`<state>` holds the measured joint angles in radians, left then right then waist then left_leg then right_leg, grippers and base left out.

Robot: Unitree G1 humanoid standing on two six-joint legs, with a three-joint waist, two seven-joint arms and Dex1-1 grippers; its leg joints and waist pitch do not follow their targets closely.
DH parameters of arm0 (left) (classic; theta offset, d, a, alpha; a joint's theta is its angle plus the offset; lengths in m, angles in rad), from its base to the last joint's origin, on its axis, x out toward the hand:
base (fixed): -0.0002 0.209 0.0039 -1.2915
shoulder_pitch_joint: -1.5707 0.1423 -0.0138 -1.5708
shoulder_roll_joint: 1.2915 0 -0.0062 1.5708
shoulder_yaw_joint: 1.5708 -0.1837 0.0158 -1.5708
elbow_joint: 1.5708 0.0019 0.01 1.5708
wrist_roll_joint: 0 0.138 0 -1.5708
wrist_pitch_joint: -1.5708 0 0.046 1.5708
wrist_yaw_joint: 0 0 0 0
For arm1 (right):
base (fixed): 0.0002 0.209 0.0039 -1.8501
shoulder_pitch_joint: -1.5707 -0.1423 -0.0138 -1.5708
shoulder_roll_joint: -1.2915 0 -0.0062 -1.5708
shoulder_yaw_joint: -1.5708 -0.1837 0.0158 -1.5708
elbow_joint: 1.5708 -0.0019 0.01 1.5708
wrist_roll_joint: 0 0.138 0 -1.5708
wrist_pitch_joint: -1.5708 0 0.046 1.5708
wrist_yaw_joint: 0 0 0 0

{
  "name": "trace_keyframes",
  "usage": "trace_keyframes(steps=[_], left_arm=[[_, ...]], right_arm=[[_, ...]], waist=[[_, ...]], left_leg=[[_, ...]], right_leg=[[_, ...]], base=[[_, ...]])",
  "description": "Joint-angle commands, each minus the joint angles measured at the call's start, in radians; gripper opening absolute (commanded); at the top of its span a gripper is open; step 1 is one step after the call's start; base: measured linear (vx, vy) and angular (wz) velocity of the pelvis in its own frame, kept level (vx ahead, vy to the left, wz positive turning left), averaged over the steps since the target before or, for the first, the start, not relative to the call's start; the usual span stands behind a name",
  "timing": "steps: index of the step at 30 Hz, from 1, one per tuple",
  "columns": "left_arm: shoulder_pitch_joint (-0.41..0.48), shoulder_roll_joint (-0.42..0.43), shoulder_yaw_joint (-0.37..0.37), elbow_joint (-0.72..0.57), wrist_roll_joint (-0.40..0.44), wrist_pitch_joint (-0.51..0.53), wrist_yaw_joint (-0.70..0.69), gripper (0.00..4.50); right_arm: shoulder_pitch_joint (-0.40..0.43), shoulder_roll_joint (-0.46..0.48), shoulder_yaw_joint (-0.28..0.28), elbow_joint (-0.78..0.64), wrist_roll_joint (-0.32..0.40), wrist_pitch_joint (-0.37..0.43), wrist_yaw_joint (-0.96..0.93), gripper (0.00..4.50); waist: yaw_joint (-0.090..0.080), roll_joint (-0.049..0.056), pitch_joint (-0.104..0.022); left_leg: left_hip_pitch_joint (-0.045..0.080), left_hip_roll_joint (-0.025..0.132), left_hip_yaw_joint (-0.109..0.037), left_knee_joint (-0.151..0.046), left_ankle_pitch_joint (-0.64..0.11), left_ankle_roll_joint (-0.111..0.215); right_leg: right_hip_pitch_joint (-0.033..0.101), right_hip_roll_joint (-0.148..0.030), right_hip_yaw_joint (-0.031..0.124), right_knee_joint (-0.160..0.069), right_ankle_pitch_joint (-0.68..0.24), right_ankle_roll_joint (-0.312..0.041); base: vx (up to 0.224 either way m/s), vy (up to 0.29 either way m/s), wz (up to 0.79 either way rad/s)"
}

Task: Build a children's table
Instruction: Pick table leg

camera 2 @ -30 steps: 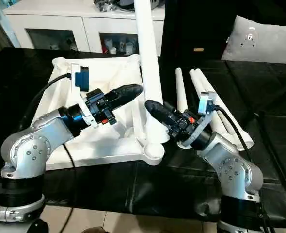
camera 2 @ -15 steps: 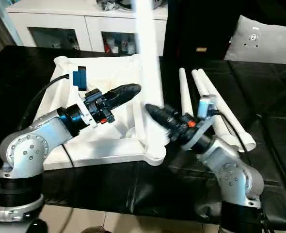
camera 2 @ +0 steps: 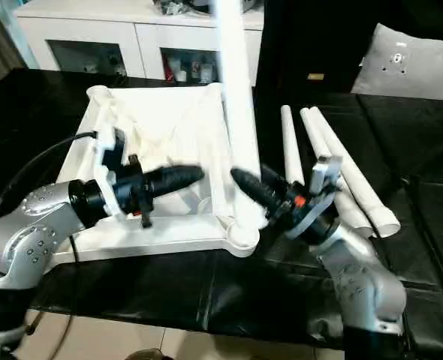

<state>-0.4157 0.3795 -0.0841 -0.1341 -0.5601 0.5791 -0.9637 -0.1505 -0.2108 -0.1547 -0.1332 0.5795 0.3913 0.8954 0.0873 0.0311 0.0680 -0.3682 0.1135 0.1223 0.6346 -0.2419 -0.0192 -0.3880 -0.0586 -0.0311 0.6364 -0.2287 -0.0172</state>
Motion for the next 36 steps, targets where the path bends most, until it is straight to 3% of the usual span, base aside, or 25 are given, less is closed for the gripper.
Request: trace_keyframes(steps=[1,6,10,12,15,18,26,29,36], left_arm=[[-0.021,0.02,-0.013,0.02,0.015,-0.037,-0.051,1.01],[-0.031,0.044,-0.012,0.053,0.024,-0.06,-0.115,1.01],[-0.036,0.042,-0.015,0.087,0.029,-0.086,-0.11,1.46],[-0.035,0.034,-0.012,0.097,0.023,-0.088,-0.107,1.56],[-0.035,0.028,-0.009,0.111,0.021,-0.094,-0.114,1.88],[-0.046,0.003,0.0,0.135,0.011,-0.093,-0.102,2.08],[-0.064,-0.1,0.039,0.131,-0.082,-0.043,-0.023,2.76],[-0.061,-0.133,0.049,0.12,-0.101,-0.025,0.003,2.94],[-0.088,-0.206,0.074,0.145,-0.115,-0.042,0.092,3.08]], right_arm=[[0.006,-0.005,0.027,-0.001,-0.037,-0.056,0.016,1.89],[0.032,-0.002,0.042,0.001,-0.049,-0.079,0.018,1.89],[0.043,0.015,0.053,0.0,-0.065,-0.129,-0.002,1.89],[0.045,0.023,0.066,-0.004,-0.088,-0.164,-0.011,1.89],[0.049,0.025,0.083,-0.008,-0.111,-0.192,-0.017,1.89],[0.053,0.027,0.105,-0.02,-0.154,-0.246,-0.032,1.89],[0.045,0.028,0.136,0.008,-0.222,-0.337,-0.053,1.89],[0.037,0.027,0.156,0.028,-0.23,-0.358,-0.047,1.89],[0.03,0.034,0.176,0.041,-0.237,-0.376,-0.048,1.89]], waist=[[-0.002,0.009,-0.068],[-0.004,0.014,-0.067],[-0.004,0.017,-0.066],[-0.004,0.024,-0.067],[-0.006,0.021,-0.067],[-0.007,0.031,-0.069],[-0.007,0.025,-0.069],[-0.009,0.017,-0.068],[-0.009,0.021,-0.07]], left_leg=[[0.005,0.094,-0.023,-0.08,0.024,0.076],[0.007,0.1,-0.022,-0.083,-0.009,0.071],[0.004,0.1,-0.022,-0.084,-0.025,0.064],[0.005,0.102,-0.022,-0.086,-0.043,0.051],[0.003,0.102,-0.022,-0.087,-0.045,0.044],[0.002,0.101,-0.022,-0.085,-0.034,0.046],[-0.003,0.101,-0.021,-0.084,-0.034,0.066],[-0.005,0.1,-0.019,-0.083,-0.031,0.075],[-0.004,0.103,-0.019,-0.08,-0.014,0.097]], right_leg=[[0.055,-0.095,0.049,-0.065,0.027,-0.266],[0.056,-0.097,0.046,-0.065,0.025,-0.289],[0.057,-0.097,0.044,-0.067,0.011,-0.289],[0.057,-0.098,0.044,-0.066,-0.001,-0.287],[0.059,-0.097,0.043,-0.066,0.011,-0.285],[0.059,-0.097,0.043,-0.065,0.025,-0.282],[0.062,-0.098,0.042,-0.068,-0.002,-0.279],[0.064,-0.099,0.042,-0.071,-0.023,-0.277],[0.061,-0.097,0.041,-0.07,-0.01,-0.276]], base=[[0.0,0.0,0.0],[0.0,0.0,0.0],[0.0,0.0,0.0],[0.0,0.0,0.0],[0.0,0.0,0.0],[0.0,0.0,0.0],[0.0,0.0,0.0],[0.0,0.0,0.0],[0.0,0.0,0.0]])
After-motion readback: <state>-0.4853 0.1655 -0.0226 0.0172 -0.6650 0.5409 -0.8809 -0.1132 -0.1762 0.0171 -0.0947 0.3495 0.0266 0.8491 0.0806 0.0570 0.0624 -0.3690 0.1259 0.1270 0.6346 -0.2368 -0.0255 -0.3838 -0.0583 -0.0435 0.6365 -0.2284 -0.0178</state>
